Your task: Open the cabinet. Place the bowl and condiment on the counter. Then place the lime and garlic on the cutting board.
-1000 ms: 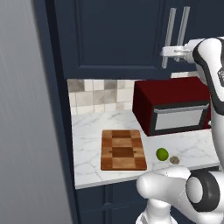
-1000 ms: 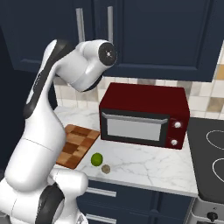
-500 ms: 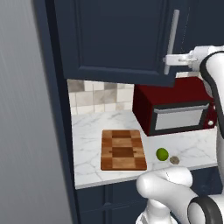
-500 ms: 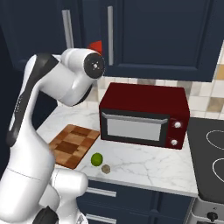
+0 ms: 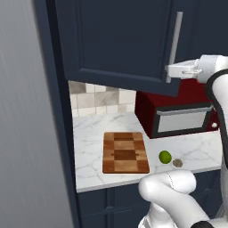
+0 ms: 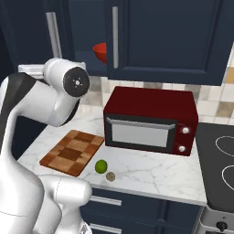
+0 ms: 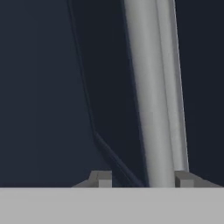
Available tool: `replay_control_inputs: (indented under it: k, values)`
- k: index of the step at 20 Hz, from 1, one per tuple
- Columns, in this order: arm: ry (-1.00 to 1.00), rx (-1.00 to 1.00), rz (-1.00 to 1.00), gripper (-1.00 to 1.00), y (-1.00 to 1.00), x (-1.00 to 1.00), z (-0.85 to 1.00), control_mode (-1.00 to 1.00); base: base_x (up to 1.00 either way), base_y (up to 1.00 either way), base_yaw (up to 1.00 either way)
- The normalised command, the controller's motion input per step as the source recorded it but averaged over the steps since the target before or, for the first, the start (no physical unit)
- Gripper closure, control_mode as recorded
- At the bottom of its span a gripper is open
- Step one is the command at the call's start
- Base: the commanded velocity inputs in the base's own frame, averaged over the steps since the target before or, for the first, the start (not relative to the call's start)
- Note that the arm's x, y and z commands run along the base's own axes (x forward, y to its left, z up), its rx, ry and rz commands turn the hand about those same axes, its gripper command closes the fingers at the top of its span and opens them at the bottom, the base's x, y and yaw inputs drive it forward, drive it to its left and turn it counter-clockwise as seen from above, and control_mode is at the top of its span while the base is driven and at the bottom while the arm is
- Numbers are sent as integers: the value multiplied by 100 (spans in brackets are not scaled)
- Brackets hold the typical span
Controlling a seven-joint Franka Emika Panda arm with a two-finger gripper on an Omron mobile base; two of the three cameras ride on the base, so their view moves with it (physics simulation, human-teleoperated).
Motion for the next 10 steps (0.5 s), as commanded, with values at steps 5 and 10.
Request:
replay_control_inputs:
  k: [5, 10]
  values:
    - [0, 0, 5, 100, 100, -64, 20, -100, 0, 0, 0]
    - [0, 0, 5, 100, 100, -58, 16, -100, 0, 0, 0]
